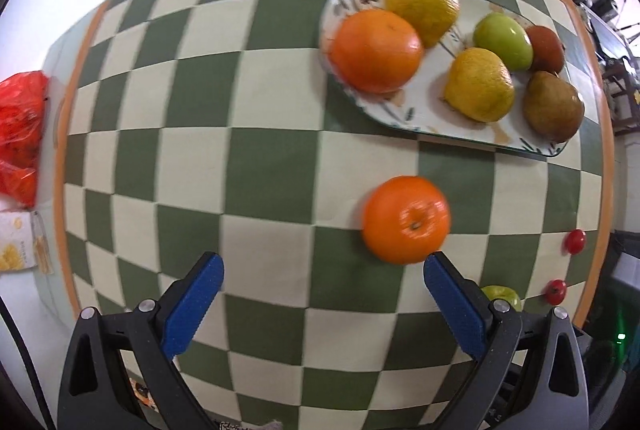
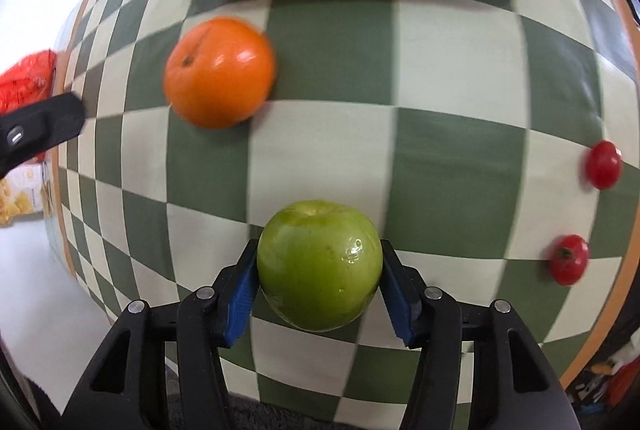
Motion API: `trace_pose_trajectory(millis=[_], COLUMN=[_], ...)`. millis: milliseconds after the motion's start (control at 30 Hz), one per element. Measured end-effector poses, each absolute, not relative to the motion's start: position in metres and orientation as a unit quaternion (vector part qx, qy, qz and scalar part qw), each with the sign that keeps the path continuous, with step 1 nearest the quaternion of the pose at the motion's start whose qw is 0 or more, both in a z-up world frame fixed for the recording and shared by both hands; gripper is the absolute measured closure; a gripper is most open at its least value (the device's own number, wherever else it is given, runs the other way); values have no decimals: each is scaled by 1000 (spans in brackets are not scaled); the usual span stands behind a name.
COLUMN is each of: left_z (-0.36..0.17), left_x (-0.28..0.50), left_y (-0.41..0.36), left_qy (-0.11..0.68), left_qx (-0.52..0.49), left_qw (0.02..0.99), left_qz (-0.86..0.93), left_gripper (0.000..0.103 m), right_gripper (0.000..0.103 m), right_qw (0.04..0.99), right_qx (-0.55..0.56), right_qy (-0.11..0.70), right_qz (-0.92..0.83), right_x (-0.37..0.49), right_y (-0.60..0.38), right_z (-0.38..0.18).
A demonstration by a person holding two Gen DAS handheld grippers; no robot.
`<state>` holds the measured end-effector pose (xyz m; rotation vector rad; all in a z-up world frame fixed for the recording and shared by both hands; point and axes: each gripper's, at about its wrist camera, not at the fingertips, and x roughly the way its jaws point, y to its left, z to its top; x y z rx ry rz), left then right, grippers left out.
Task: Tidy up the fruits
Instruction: 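Grasp the orange with the left tool while the right tool grasps the green apple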
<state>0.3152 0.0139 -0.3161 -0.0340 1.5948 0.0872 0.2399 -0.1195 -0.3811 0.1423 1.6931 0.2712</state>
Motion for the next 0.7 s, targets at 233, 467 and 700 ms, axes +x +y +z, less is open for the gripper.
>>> trace_pose_trajectory(millis=[233,467,700], left_z=[-359,-373,-373], left_x=[340,334,302], left_y=[-23,-39,-30], left_qy=[746,747,755], left_qx=[-1,24,-14], left_qw=[666,664,656], left_qz=[-11,-20,-12], left_gripper=[1,42,42], right_gripper=[44,44,34], right_qw=[664,661,654], right_qx=[98,101,129], right_qy=[738,740,741], right_qz=[75,70,80], right_x=[260,263,264], right_y=[-170,-180,-188], right_z=[-377,-386,-381])
